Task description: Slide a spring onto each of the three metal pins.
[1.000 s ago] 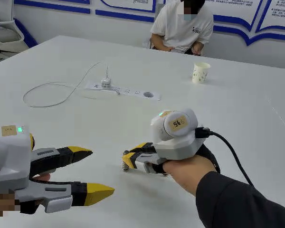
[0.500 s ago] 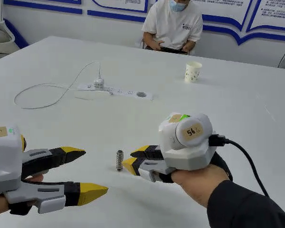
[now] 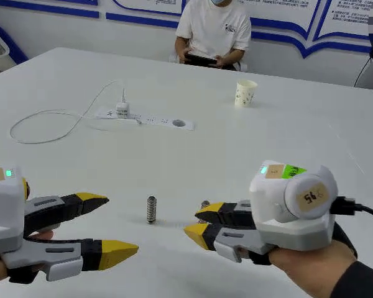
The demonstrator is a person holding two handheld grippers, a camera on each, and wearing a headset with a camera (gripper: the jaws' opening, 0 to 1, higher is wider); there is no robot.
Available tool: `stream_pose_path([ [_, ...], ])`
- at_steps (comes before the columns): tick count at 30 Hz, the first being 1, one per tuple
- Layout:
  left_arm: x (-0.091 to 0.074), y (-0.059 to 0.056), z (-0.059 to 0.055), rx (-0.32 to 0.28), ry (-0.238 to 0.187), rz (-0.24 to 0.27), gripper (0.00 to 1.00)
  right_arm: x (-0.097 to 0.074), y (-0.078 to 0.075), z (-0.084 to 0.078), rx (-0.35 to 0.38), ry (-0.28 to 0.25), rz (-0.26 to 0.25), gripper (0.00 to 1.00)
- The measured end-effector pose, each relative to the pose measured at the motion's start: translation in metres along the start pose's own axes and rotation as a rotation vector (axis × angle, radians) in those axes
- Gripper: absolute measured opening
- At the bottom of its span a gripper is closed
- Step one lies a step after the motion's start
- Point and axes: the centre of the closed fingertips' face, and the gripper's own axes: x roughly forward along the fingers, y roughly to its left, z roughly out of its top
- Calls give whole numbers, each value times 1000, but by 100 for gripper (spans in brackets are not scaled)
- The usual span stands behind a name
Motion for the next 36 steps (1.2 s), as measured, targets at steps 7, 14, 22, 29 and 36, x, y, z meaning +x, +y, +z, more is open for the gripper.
stream_pose_path([
  [7, 2, -4, -3, 37, 29, -13, 68, -31, -5, -18, 16, -2, -40, 20],
  [14, 3, -4, -3, 38, 30, -16, 68, -58, -24, -36, 64, -17, -107, 23],
  [22, 2, -3, -5, 35, 30, -11, 68, -80, -44, -52, 109, -37, -158, 23],
  [29, 1, -2, -8, 31, 35, -8, 69, -94, -51, -61, 129, -68, -177, 27],
  [36, 1, -3, -12, 40, 49, -8, 70, -106, -56, -72, 110, -72, -172, 35],
])
